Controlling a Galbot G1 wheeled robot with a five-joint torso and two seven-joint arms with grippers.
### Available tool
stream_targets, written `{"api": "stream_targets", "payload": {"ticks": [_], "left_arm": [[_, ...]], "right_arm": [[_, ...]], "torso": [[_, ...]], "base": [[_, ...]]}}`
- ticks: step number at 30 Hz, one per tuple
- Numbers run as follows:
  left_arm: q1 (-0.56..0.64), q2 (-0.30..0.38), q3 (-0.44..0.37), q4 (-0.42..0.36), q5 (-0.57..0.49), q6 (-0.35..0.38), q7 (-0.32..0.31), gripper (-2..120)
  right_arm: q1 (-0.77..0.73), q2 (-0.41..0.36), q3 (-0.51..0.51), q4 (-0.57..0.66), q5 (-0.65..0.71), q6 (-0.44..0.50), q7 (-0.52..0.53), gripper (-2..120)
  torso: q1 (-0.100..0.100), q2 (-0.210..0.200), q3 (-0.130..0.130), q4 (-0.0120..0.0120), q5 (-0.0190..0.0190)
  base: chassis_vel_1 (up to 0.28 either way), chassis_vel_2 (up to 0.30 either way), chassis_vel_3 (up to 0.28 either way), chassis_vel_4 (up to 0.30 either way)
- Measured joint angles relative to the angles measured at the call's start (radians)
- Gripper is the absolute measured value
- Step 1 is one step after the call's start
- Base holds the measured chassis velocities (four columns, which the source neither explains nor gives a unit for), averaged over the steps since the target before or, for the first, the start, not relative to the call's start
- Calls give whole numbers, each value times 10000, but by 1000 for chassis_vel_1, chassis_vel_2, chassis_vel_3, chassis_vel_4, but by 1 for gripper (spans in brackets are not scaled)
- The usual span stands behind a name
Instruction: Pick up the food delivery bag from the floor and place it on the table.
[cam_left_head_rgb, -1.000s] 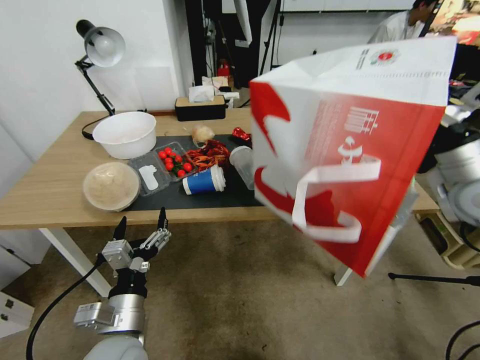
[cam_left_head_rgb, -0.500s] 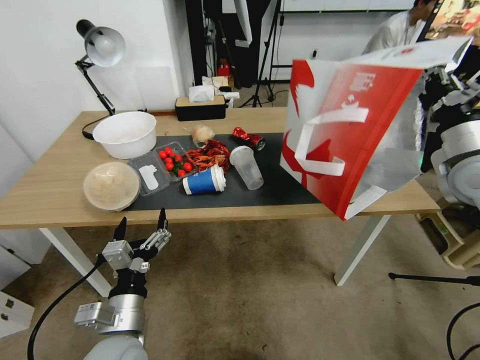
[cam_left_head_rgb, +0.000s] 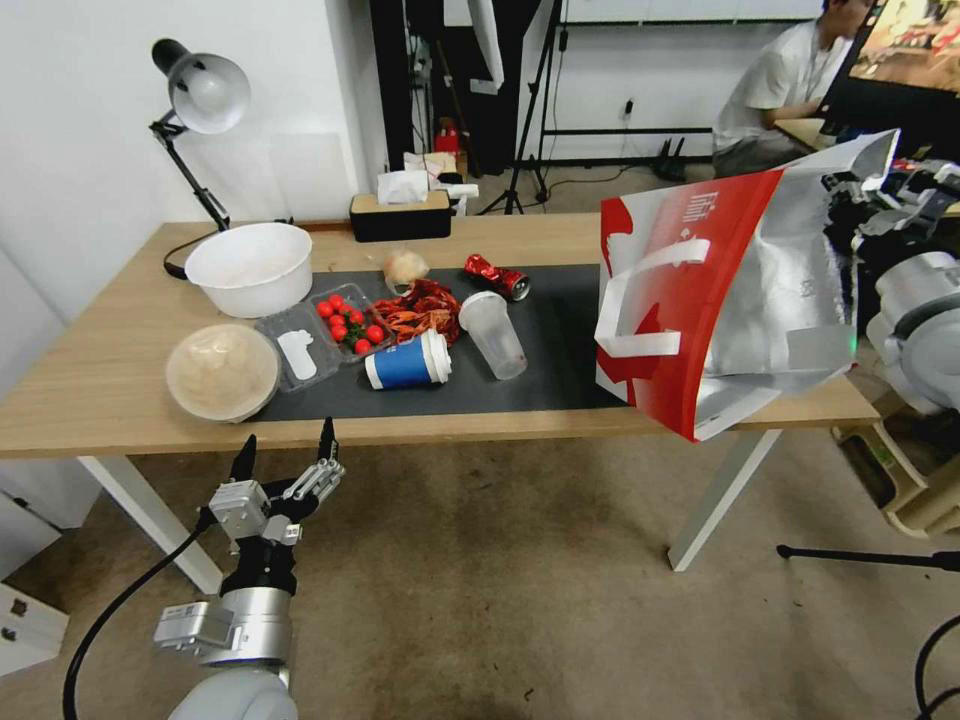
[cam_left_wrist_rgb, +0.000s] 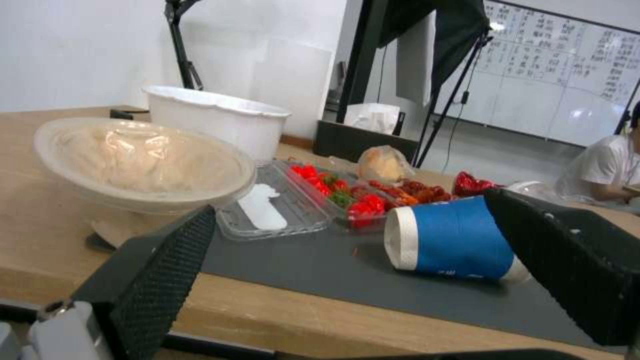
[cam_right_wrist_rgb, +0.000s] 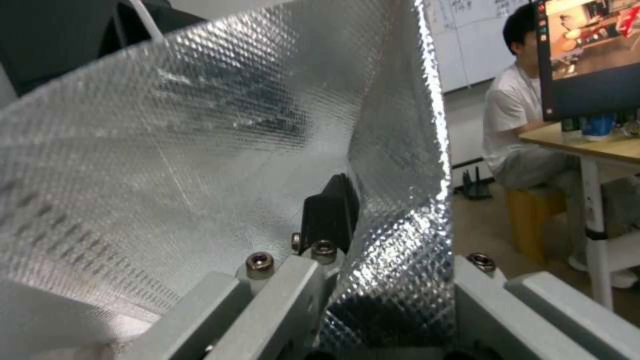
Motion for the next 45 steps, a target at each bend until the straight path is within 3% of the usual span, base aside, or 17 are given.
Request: {"api": "stream_targets", "payload": {"ticks": [27,29,36,41,44,45], "left_arm": [[239,-33,78,-234,-16,-167,81,100],[247,-43,80,-237,-9,-187,86,100],[257,-65,68,-280,8,-215,96,100],[261,-77,66,-302,11,-217,98,100],[269,-82,52,-337,16,-218,98,100],[269,-82,52,-337,16,-218,98,100]], "right_arm": [[1223,-210,-960,-955,838,-883,217,0],[1271,-217,-995,-958,869,-883,217,3],[1606,-240,-1243,-1064,953,-764,154,34],[1680,-264,-1299,-1095,909,-744,70,43],[1699,-306,-1328,-1069,727,-726,-50,61],[1699,-306,-1328,-1069,727,-726,-50,61]], "torso": [[-2,-3,-2,-2,1],[-2,-3,-2,-3,1],[-2,-4,-2,-2,1],[-2,-4,-2,-2,1],[-1,-4,-2,-2,1],[-1,-4,-2,-2,1]], "base": [[0,0,0,0],[0,0,0,0],[0,0,0,0],[0,0,0,0],[0,0,0,0],[0,0,0,0]]}}
